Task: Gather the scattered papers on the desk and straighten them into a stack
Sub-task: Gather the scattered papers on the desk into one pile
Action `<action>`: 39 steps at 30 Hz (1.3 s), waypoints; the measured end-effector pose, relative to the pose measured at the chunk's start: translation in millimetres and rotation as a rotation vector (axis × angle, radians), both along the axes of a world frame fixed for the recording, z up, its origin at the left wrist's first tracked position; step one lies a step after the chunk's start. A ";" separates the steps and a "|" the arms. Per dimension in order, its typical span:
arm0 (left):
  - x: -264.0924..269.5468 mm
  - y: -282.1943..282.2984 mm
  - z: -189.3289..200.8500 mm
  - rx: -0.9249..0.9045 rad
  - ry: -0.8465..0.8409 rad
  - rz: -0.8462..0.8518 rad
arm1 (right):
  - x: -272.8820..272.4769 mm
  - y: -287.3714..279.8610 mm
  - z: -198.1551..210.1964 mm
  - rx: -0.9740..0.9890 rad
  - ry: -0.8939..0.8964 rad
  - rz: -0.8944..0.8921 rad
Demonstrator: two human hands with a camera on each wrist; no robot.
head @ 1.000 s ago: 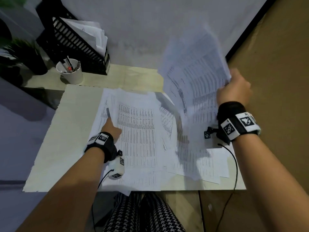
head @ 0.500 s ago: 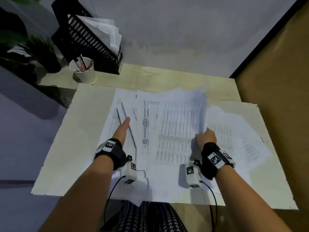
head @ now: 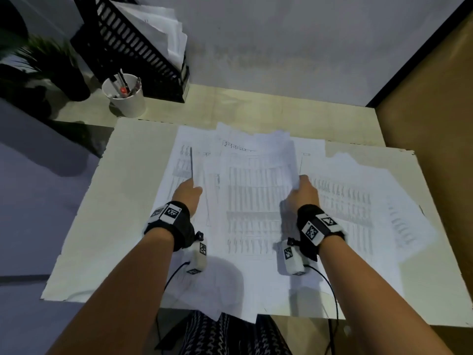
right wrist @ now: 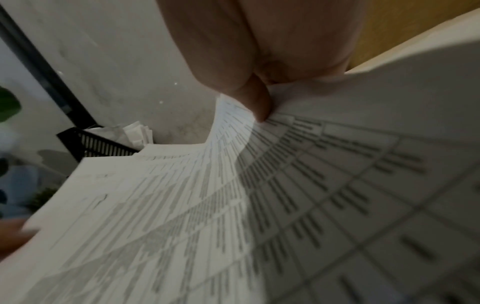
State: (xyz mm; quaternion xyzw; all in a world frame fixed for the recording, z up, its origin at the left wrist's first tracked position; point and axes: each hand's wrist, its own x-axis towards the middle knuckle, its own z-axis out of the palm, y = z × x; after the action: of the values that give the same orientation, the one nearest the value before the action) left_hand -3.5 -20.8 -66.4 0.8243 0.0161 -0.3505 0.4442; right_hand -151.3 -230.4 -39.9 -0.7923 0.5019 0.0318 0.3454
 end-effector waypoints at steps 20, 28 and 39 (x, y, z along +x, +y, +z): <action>-3.6 -13.0 9.4 -0.042 -0.055 -0.004 | -24.3 -10.3 12.3 -0.185 0.114 -0.056; -4.2 -12.4 0.6 -0.074 -0.019 0.042 | -104.0 -91.6 10.4 -0.031 0.455 -0.542; -4.8 -16.3 -5.0 -0.143 0.062 0.137 | -95.7 -60.4 11.2 -0.196 0.057 -0.366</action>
State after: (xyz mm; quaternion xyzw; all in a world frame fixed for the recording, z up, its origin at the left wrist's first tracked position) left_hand -8.3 -37.1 -71.4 0.7761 0.0610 -0.3452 0.5241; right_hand -247.0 -290.9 -28.6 -0.7164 0.6479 -0.0579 0.2523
